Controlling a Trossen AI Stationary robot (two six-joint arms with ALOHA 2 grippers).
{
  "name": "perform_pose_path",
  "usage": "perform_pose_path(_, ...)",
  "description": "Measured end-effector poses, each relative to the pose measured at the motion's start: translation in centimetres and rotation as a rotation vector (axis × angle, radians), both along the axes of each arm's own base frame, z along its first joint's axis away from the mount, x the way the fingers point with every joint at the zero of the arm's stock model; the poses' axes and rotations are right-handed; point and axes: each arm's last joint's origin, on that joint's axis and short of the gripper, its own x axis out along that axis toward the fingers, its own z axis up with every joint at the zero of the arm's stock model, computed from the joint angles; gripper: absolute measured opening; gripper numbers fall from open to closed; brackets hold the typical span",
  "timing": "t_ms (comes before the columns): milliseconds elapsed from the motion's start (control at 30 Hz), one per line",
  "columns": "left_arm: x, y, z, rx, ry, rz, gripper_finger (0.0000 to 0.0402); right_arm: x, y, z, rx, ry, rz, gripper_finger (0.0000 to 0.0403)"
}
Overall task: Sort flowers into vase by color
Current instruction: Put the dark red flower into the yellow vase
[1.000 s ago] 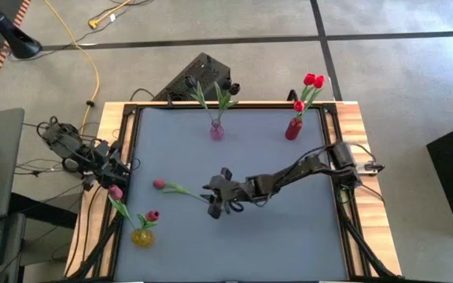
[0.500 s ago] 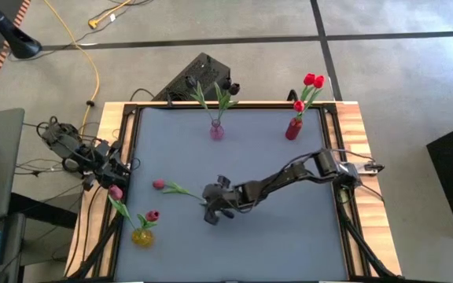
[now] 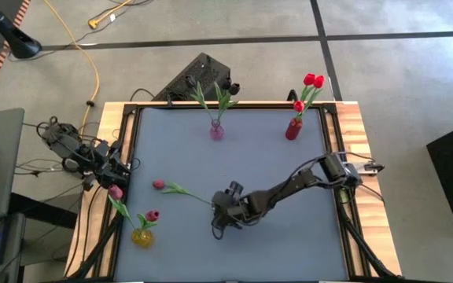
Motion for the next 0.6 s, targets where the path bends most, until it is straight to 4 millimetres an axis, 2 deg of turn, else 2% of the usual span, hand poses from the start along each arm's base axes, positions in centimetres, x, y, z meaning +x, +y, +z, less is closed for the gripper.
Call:
perform_pose_path(267, 0.0, 0.0, 0.0, -0.008, 0.004, -0.008, 0.0146, 0.3, 0.3, 0.3, -0.048, -0.071, 0.004, 0.0227)
perform_pose_path(400, 0.0, 0.0, 0.0, -0.01, 0.005, -0.008, 0.0146, 0.8, -0.3, 0.6, -0.069, -0.09, 0.026, 0.0227)
perform_pose_path(500, 0.0, 0.0, 0.0, -0.014, 0.006, -0.007, 0.0146, 1.1, -0.6, -0.3, -0.07, -0.083, 0.017, 0.0227)
perform_pose_path(600, 0.0, 0.0, 0.0, -0.014, 0.006, -0.007, 0.0146, 1.7, -0.6, -2.2, -0.029, -0.096, 0.037, 0.0227)
